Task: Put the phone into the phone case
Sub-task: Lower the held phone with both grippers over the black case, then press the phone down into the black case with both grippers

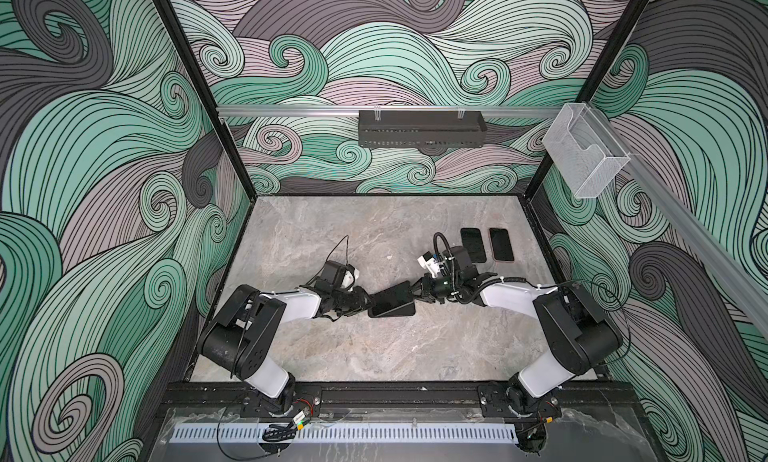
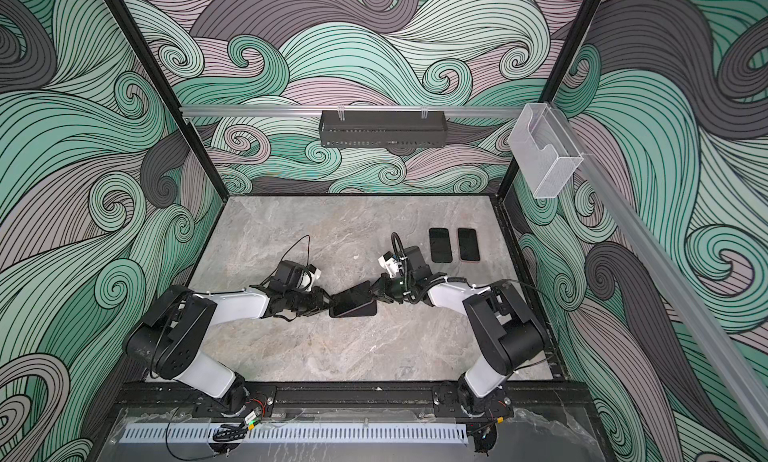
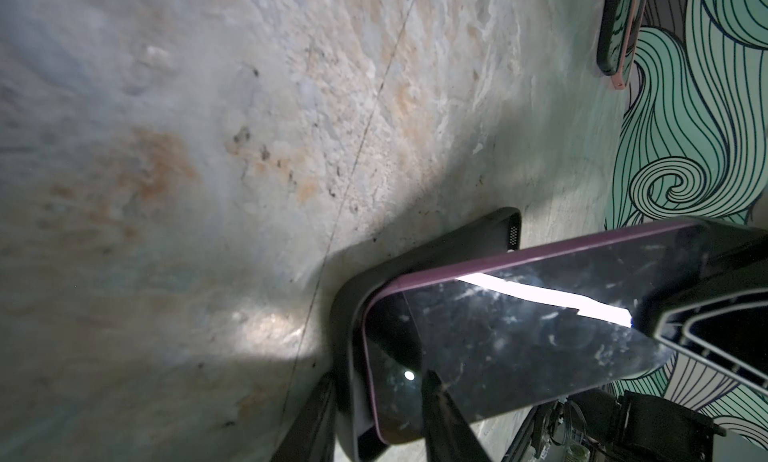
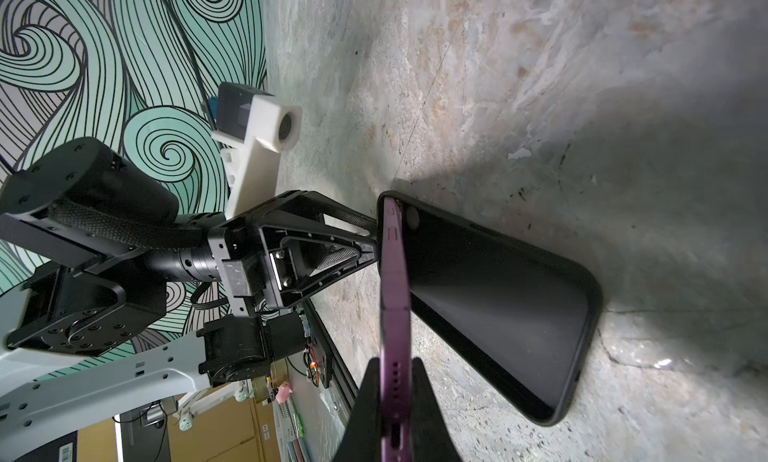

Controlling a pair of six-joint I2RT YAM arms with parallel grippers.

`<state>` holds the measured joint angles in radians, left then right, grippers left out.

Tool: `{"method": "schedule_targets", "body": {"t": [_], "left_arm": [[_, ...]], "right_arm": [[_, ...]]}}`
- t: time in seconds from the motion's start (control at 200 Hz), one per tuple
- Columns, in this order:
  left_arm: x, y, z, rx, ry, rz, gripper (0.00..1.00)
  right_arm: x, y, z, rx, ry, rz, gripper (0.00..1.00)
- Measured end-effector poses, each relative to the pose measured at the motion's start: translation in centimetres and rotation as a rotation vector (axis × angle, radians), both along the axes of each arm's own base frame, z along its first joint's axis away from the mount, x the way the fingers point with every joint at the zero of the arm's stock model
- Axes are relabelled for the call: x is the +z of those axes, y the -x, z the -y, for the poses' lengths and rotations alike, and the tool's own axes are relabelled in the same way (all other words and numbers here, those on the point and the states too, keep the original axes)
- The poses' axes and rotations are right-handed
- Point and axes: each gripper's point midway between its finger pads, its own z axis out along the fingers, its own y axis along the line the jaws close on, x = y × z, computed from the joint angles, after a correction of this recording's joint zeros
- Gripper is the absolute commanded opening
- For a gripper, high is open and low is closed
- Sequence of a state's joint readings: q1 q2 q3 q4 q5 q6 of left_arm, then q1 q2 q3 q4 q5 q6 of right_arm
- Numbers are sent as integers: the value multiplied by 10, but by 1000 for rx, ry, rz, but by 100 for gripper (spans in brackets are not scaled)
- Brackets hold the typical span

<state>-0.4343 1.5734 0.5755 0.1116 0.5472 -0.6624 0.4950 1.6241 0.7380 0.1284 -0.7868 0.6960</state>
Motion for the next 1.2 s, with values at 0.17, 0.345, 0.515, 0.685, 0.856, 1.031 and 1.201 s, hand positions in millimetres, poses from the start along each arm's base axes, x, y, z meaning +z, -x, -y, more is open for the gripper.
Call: {"method": "schedule_targets", "body": {"t": [0.17,0.345,0.515,0.685,0.856,1.031,1.201], "left_arm": [[0,1,1,-3,5,-4,35],[-1,1,1,2,11,-14,32],[-1,0,0,18,16,-27,32],[-1,0,0,21,15,-30,29],[-3,0,1,16,19,-36,28],[-1,2,4,3,34,-38,28],[0,4,6,-9,43,-42,29]], "right_arm": [[-2,-1,-4,3,-11,-5,0],[-4,-2,-6,5,-20,-9,0],[-7,-2,-5,8,-14,-9,2],[-9,-3,-3,24,30,7,13],[-18,0,3,33,115,7,18],[-35,10,15,46,215,-29,28],[-47,21,24,62,297,-73,31]]}}
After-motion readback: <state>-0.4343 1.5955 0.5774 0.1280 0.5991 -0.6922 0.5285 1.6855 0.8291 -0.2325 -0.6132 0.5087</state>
